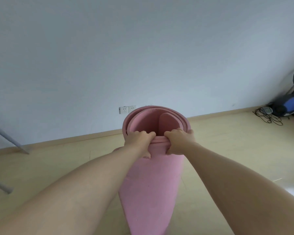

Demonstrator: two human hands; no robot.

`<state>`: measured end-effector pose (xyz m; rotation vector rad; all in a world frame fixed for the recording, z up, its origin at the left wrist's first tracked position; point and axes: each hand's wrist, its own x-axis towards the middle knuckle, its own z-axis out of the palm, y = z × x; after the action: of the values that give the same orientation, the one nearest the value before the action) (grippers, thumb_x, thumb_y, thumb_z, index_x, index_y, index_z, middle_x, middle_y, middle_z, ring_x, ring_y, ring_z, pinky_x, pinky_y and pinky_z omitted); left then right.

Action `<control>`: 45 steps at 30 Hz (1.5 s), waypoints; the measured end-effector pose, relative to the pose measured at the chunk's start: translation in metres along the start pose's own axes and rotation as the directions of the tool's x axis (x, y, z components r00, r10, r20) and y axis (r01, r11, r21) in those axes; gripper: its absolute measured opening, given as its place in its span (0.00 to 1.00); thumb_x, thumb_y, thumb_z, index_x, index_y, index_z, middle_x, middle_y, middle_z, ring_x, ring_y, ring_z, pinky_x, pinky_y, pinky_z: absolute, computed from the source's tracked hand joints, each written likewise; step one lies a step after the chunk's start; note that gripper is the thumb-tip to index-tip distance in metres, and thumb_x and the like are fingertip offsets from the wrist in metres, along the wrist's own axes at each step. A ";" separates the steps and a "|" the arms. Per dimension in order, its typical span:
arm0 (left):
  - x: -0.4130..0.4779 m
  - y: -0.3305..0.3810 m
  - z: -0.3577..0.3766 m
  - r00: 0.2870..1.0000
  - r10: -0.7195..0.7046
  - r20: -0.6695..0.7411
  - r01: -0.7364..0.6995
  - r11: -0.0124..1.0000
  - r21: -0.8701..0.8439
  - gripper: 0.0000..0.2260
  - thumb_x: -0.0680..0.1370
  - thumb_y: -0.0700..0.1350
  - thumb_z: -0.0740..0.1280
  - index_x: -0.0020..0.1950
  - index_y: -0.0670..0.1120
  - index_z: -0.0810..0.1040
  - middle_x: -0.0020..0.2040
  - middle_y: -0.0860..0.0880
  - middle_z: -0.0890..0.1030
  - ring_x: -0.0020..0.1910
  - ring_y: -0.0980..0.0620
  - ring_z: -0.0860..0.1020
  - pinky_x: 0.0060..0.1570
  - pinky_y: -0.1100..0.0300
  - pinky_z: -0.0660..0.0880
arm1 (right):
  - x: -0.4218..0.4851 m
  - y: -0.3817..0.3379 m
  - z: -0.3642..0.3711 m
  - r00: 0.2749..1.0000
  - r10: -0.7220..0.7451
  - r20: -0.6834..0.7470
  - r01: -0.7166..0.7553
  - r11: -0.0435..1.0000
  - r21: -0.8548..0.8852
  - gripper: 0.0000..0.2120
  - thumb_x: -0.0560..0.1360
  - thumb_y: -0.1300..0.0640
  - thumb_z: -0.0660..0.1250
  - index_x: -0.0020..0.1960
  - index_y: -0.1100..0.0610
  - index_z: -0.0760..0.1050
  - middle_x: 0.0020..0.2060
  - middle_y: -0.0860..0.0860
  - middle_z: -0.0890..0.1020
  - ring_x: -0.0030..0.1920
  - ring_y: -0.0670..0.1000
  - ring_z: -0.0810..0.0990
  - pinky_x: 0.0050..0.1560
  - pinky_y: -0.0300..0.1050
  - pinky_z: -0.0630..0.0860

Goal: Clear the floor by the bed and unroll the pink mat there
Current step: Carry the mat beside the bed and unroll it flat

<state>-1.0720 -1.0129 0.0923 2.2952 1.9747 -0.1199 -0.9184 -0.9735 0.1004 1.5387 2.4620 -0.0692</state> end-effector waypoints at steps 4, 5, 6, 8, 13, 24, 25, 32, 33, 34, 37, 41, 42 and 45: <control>0.066 -0.016 -0.006 0.996 0.080 0.027 -0.080 0.997 0.008 0.22 0.68 0.50 0.75 0.56 0.48 0.69 0.53 0.46 0.78 0.54 0.42 0.76 0.38 0.55 0.65 | 0.050 0.022 -0.006 0.995 0.087 0.048 -0.089 0.995 0.047 0.15 0.70 0.49 0.70 0.53 0.49 0.71 0.54 0.48 0.75 0.62 0.52 0.70 0.61 0.56 0.65; 0.083 -0.017 -0.010 0.994 0.105 0.029 -0.105 0.994 0.016 0.22 0.68 0.51 0.75 0.56 0.48 0.69 0.53 0.46 0.78 0.54 0.42 0.76 0.39 0.55 0.65 | 0.061 0.030 -0.009 0.992 0.110 0.055 -0.114 0.992 0.061 0.15 0.69 0.49 0.70 0.53 0.49 0.70 0.54 0.48 0.75 0.61 0.52 0.70 0.61 0.56 0.65; 0.099 -0.017 -0.012 0.992 0.123 0.029 -0.124 0.992 0.017 0.23 0.68 0.51 0.75 0.57 0.48 0.69 0.54 0.46 0.78 0.55 0.42 0.76 0.39 0.55 0.66 | 0.071 0.037 -0.011 0.990 0.130 0.057 -0.133 0.989 0.069 0.14 0.69 0.48 0.70 0.52 0.49 0.70 0.54 0.48 0.75 0.61 0.52 0.70 0.60 0.56 0.65; 0.129 -0.017 -0.020 0.988 0.151 0.019 -0.152 0.988 0.016 0.23 0.68 0.51 0.75 0.57 0.49 0.69 0.54 0.46 0.78 0.55 0.42 0.76 0.40 0.55 0.67 | 0.089 0.054 -0.017 0.985 0.167 0.048 -0.171 0.982 0.086 0.13 0.69 0.49 0.70 0.49 0.48 0.68 0.54 0.48 0.76 0.61 0.52 0.70 0.60 0.56 0.65; 0.203 0.005 -0.043 0.972 0.236 -0.008 -0.235 0.971 0.046 0.23 0.69 0.51 0.74 0.59 0.49 0.69 0.54 0.46 0.77 0.55 0.42 0.76 0.40 0.56 0.67 | 0.123 0.110 -0.027 0.967 0.253 0.022 -0.253 0.959 0.127 0.14 0.69 0.48 0.69 0.50 0.48 0.68 0.55 0.48 0.75 0.61 0.52 0.70 0.59 0.55 0.65; 0.380 0.128 -0.086 0.957 0.286 -0.051 -0.282 0.957 0.063 0.21 0.69 0.52 0.74 0.57 0.50 0.70 0.53 0.47 0.78 0.54 0.43 0.77 0.39 0.56 0.65 | 0.193 0.311 -0.045 0.944 0.328 -0.045 -0.324 0.942 0.087 0.15 0.70 0.47 0.68 0.53 0.48 0.69 0.53 0.47 0.74 0.63 0.50 0.68 0.68 0.67 0.52; 0.395 0.141 -0.089 0.954 0.293 -0.062 -0.290 0.955 0.059 0.21 0.68 0.52 0.74 0.57 0.50 0.70 0.53 0.47 0.78 0.54 0.43 0.77 0.39 0.56 0.65 | 0.198 0.330 -0.046 0.940 0.338 -0.047 -0.334 0.939 0.087 0.16 0.70 0.48 0.68 0.54 0.48 0.69 0.55 0.47 0.74 0.64 0.50 0.68 0.69 0.67 0.51; 0.505 0.248 -0.096 0.918 0.388 -0.082 -0.384 0.921 0.064 0.21 0.69 0.52 0.74 0.57 0.49 0.70 0.53 0.46 0.78 0.54 0.42 0.77 0.40 0.56 0.64 | 0.218 0.468 -0.032 0.883 0.462 -0.083 -0.448 0.883 0.141 0.20 0.70 0.52 0.67 0.62 0.48 0.69 0.62 0.49 0.70 0.70 0.51 0.61 0.68 0.70 0.50; 0.522 0.266 -0.096 0.909 0.408 -0.086 -0.403 0.913 0.069 0.21 0.69 0.52 0.74 0.57 0.49 0.70 0.52 0.46 0.78 0.53 0.42 0.77 0.40 0.56 0.64 | 0.220 0.490 -0.029 0.861 0.502 -0.075 -0.488 0.860 0.151 0.22 0.70 0.52 0.67 0.63 0.47 0.69 0.64 0.50 0.68 0.72 0.53 0.58 0.68 0.71 0.49; 0.536 0.279 -0.097 0.901 0.426 -0.086 -0.421 0.904 0.067 0.21 0.69 0.52 0.73 0.57 0.49 0.70 0.52 0.46 0.78 0.52 0.42 0.77 0.40 0.56 0.65 | 0.223 0.508 -0.027 0.842 0.535 -0.069 -0.519 0.839 0.165 0.23 0.70 0.53 0.67 0.64 0.46 0.68 0.67 0.50 0.65 0.73 0.55 0.55 0.68 0.72 0.49; 0.594 0.335 -0.096 0.875 0.476 -0.090 -0.473 0.879 0.054 0.21 0.68 0.53 0.73 0.56 0.49 0.70 0.50 0.47 0.79 0.50 0.43 0.78 0.38 0.56 0.66 | 0.231 0.575 -0.020 0.785 0.618 -0.037 -0.600 0.774 0.204 0.24 0.71 0.56 0.66 0.65 0.45 0.67 0.71 0.51 0.59 0.75 0.59 0.50 0.68 0.72 0.52; 0.655 0.406 -0.097 0.842 0.536 -0.058 -0.535 0.844 0.032 0.20 0.68 0.53 0.72 0.56 0.50 0.70 0.49 0.48 0.79 0.49 0.43 0.78 0.37 0.57 0.67 | 0.232 0.655 -0.015 0.727 0.685 -0.030 -0.657 0.708 0.259 0.23 0.73 0.59 0.63 0.66 0.46 0.67 0.72 0.51 0.57 0.74 0.59 0.53 0.63 0.61 0.66; 0.665 0.419 -0.099 0.836 0.546 -0.056 -0.545 0.838 0.029 0.20 0.69 0.53 0.72 0.55 0.50 0.70 0.49 0.48 0.79 0.48 0.43 0.78 0.37 0.57 0.67 | 0.231 0.671 -0.014 0.722 0.691 -0.028 -0.664 0.703 0.255 0.22 0.73 0.60 0.62 0.65 0.47 0.68 0.72 0.52 0.58 0.74 0.59 0.52 0.61 0.59 0.67; 0.697 0.477 -0.094 0.815 0.578 -0.046 -0.579 0.815 0.001 0.19 0.69 0.54 0.72 0.53 0.50 0.70 0.49 0.47 0.80 0.49 0.43 0.79 0.37 0.57 0.67 | 0.223 0.732 -0.003 0.703 0.711 -0.005 -0.689 0.684 0.240 0.21 0.73 0.61 0.61 0.65 0.48 0.68 0.72 0.52 0.58 0.74 0.59 0.51 0.58 0.57 0.68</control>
<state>-0.4970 -0.3869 0.1087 2.7878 1.1883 -0.0001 -0.3596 -0.4512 0.1150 2.5399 1.7814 -0.1356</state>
